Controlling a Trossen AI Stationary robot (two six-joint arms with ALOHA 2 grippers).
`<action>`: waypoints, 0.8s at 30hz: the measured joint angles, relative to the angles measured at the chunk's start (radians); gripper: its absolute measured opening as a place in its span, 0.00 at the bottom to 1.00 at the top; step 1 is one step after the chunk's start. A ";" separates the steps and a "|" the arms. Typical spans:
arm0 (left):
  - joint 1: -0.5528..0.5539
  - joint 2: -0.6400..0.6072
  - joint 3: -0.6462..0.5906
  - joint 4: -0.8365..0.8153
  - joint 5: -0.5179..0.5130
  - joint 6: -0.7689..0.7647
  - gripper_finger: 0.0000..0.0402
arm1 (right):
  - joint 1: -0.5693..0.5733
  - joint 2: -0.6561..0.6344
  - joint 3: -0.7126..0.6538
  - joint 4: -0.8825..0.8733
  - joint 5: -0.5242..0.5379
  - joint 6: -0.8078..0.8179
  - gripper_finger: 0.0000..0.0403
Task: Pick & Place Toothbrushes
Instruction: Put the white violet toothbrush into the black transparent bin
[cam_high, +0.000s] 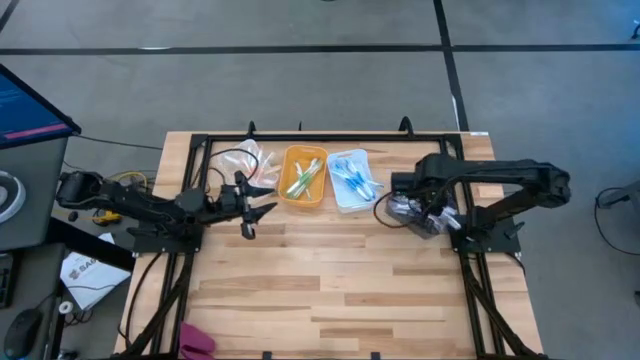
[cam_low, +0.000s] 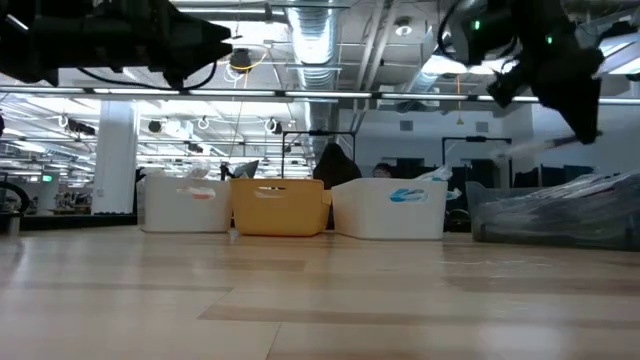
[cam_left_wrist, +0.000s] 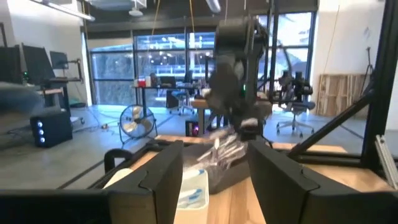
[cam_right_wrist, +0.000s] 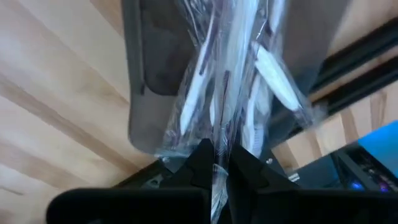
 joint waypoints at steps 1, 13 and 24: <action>0.000 -0.018 -0.010 0.000 -0.001 0.000 0.43 | 0.003 0.009 -0.017 0.003 0.000 -0.005 0.03; 0.000 -0.117 -0.096 0.002 -0.019 0.000 0.43 | 0.004 0.210 -0.048 0.121 -0.049 -0.164 0.03; 0.000 -0.117 -0.096 0.003 -0.019 0.000 0.43 | 0.020 0.309 -0.047 0.175 -0.045 -0.215 0.34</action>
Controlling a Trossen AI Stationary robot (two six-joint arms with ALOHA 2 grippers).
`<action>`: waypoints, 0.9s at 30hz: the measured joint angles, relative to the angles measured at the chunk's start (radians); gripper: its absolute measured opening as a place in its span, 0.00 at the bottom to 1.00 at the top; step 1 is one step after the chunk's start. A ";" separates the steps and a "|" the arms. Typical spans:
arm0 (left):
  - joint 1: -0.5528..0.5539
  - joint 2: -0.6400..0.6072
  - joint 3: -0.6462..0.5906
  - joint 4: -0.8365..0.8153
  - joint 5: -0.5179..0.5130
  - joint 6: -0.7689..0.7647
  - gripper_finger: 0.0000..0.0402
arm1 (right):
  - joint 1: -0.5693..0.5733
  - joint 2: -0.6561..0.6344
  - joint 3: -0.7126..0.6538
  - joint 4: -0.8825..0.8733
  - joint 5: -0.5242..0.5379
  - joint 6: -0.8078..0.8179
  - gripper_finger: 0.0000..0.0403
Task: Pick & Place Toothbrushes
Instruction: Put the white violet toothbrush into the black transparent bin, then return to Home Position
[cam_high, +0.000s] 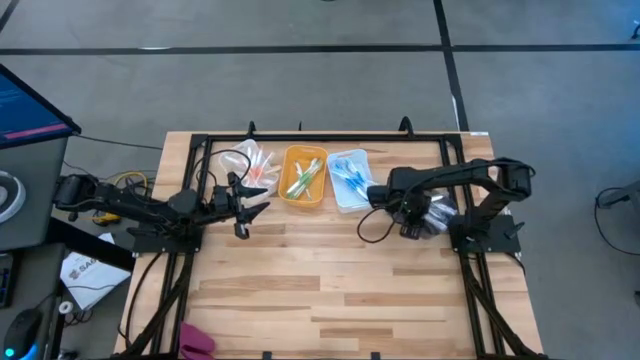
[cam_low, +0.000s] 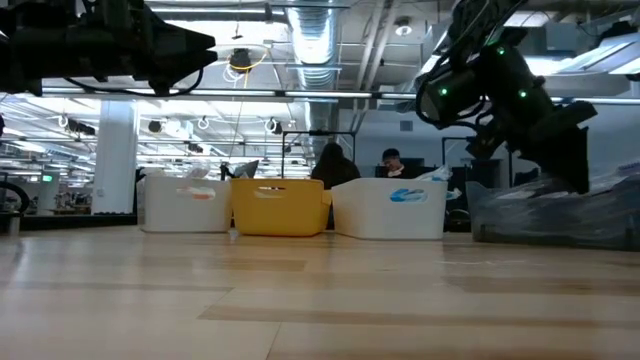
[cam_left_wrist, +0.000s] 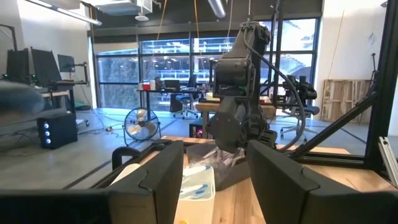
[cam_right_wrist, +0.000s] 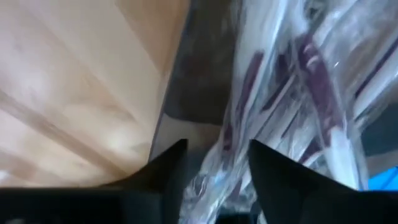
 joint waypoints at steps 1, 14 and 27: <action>0.000 0.000 0.000 0.000 0.000 0.000 0.42 | 0.003 -0.002 0.000 -0.012 0.000 0.003 0.39; 0.000 0.000 0.001 -0.011 -0.067 0.009 0.41 | 0.024 -0.254 0.111 -0.130 0.027 0.112 0.63; 0.014 -0.002 0.001 -0.187 -0.111 0.008 0.15 | 0.101 -0.893 -0.075 0.391 0.003 0.010 0.63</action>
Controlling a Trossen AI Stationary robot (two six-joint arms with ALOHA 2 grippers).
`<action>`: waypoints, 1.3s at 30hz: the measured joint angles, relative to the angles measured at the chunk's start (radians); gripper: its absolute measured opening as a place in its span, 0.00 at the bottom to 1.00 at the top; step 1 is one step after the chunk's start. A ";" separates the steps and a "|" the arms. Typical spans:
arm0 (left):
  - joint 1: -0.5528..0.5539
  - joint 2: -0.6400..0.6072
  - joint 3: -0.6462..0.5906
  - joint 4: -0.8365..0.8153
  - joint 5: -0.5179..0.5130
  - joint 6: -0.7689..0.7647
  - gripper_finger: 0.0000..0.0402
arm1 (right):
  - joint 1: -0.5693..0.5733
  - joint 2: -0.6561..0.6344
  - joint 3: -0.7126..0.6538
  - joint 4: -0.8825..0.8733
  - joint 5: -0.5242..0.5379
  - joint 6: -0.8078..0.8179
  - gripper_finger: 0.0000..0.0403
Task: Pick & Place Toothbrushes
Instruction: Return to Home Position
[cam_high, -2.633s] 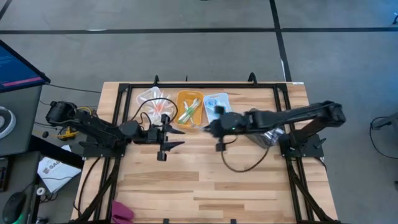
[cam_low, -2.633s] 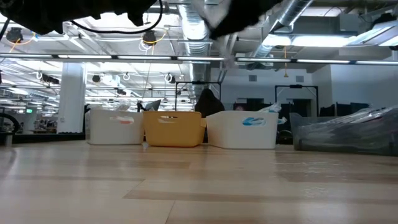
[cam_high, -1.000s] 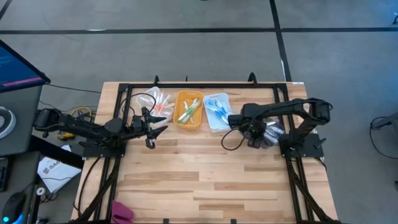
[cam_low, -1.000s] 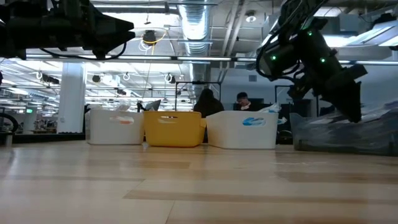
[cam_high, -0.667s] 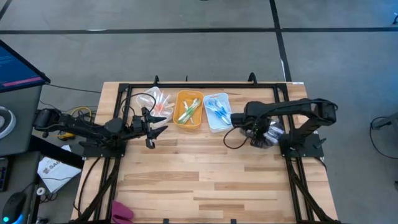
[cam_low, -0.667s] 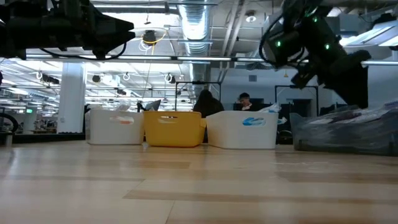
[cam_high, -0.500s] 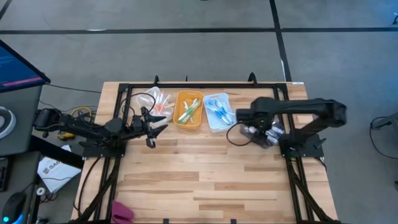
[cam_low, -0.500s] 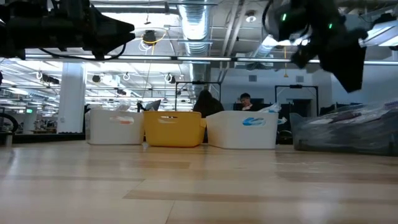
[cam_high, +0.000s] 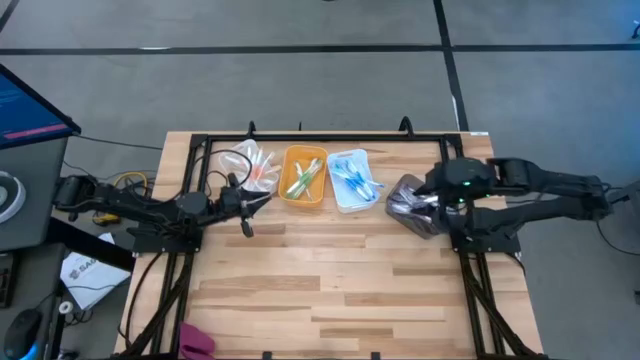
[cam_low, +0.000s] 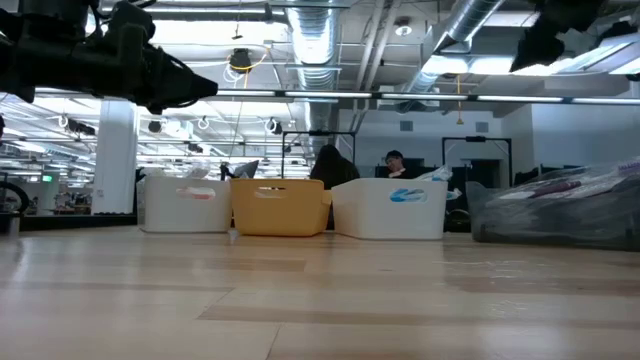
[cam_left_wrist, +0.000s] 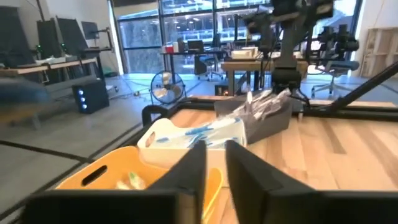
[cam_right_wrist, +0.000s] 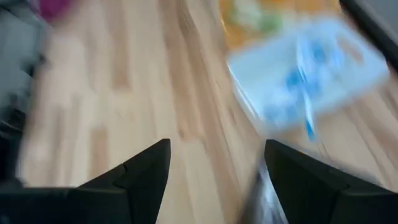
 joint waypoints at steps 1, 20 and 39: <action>0.008 -0.008 0.000 -0.013 0.000 0.001 0.10 | 0.013 -0.030 -0.024 0.057 -0.011 -0.001 0.63; 0.111 -0.371 0.001 -0.566 0.303 -0.128 0.00 | 0.123 -0.096 -0.481 0.899 -0.077 -0.397 0.03; 0.108 -0.400 -0.079 -0.496 0.415 -0.188 0.00 | 0.079 -0.175 -0.942 1.624 -0.225 -0.250 0.00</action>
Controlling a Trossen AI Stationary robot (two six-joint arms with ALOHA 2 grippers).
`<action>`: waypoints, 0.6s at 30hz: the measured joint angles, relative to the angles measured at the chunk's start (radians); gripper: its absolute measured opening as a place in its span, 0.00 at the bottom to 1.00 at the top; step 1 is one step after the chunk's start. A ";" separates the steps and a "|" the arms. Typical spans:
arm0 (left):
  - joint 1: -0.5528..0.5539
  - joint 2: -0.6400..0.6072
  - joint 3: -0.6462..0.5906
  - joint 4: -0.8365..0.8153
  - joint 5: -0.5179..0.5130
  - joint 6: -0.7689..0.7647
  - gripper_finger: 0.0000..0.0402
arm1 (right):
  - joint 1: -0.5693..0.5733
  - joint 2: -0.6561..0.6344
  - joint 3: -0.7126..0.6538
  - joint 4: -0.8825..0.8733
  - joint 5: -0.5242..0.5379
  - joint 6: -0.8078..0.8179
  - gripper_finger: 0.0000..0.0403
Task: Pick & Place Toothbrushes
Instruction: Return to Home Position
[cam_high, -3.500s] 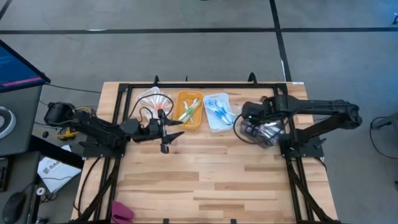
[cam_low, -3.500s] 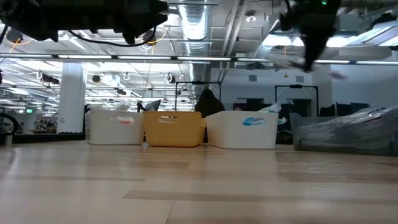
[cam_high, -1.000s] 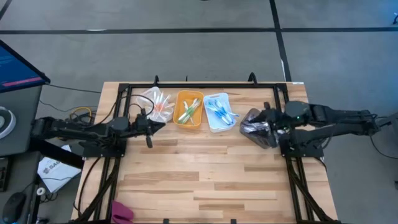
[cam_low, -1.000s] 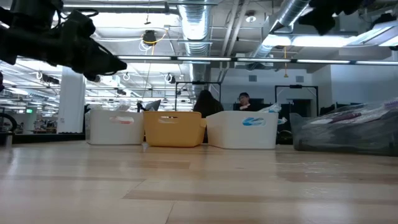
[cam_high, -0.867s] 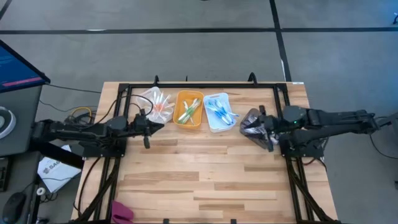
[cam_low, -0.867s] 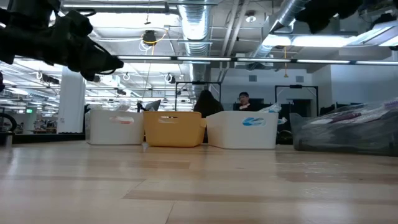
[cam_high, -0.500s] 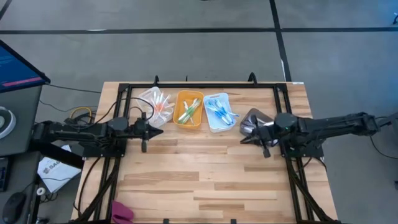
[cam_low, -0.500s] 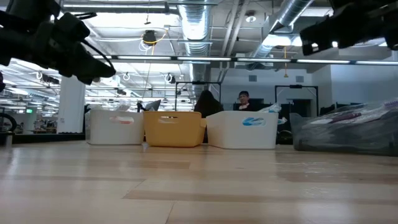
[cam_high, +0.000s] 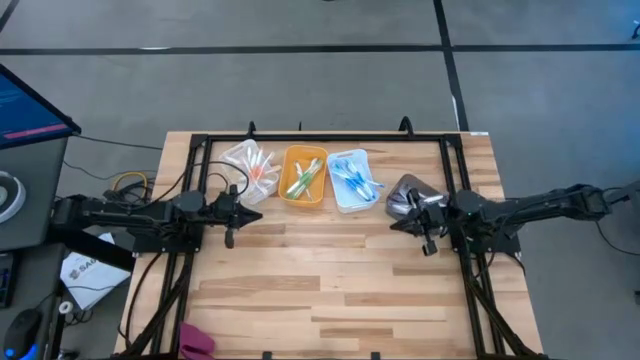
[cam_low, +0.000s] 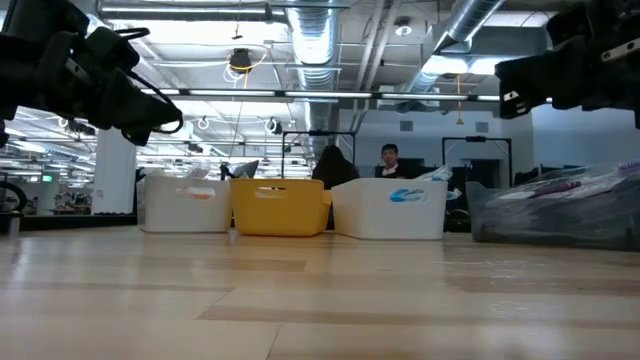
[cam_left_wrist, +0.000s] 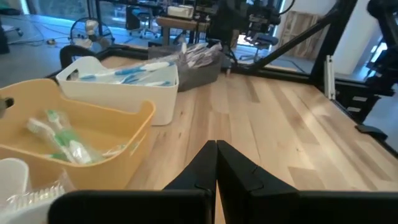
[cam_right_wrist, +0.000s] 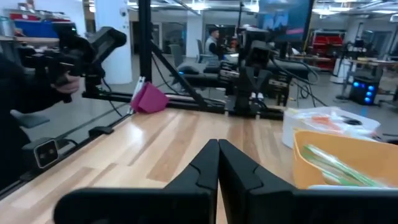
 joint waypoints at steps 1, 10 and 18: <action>-0.002 0.000 0.000 0.003 0.005 0.000 0.00 | 0.004 0.001 0.000 0.001 0.008 0.000 0.00; -0.004 -0.085 0.000 0.029 0.041 -0.020 0.00 | 0.052 0.000 0.000 -0.021 0.014 0.025 0.01; -0.004 -0.266 0.000 0.029 0.152 0.056 0.00 | 0.061 0.001 0.000 -0.014 0.013 0.128 0.01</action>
